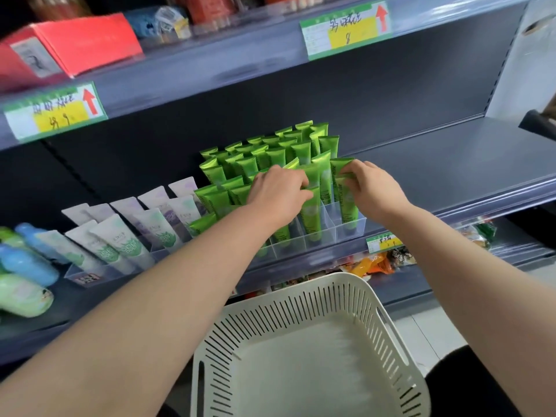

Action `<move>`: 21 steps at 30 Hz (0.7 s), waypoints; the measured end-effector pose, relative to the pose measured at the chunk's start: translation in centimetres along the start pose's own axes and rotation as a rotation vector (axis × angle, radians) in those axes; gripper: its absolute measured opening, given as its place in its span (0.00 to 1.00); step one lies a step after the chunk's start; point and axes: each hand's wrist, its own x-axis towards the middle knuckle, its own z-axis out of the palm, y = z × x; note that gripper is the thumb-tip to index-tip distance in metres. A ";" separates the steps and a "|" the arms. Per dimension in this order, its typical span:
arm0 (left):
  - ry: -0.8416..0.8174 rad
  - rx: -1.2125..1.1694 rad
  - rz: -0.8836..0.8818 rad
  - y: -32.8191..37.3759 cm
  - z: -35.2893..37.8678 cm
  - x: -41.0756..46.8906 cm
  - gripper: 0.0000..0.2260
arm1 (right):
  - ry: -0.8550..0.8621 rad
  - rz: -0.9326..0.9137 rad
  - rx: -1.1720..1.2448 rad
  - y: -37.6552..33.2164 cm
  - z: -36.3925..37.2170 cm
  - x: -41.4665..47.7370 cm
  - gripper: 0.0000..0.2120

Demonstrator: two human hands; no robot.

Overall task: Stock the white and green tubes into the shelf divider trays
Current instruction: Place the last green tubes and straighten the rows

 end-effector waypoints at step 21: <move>0.224 -0.182 -0.354 -17.5 -4.4 -6.6 0.10 | 0.084 -0.514 -0.156 -16.8 5.1 -0.5 0.10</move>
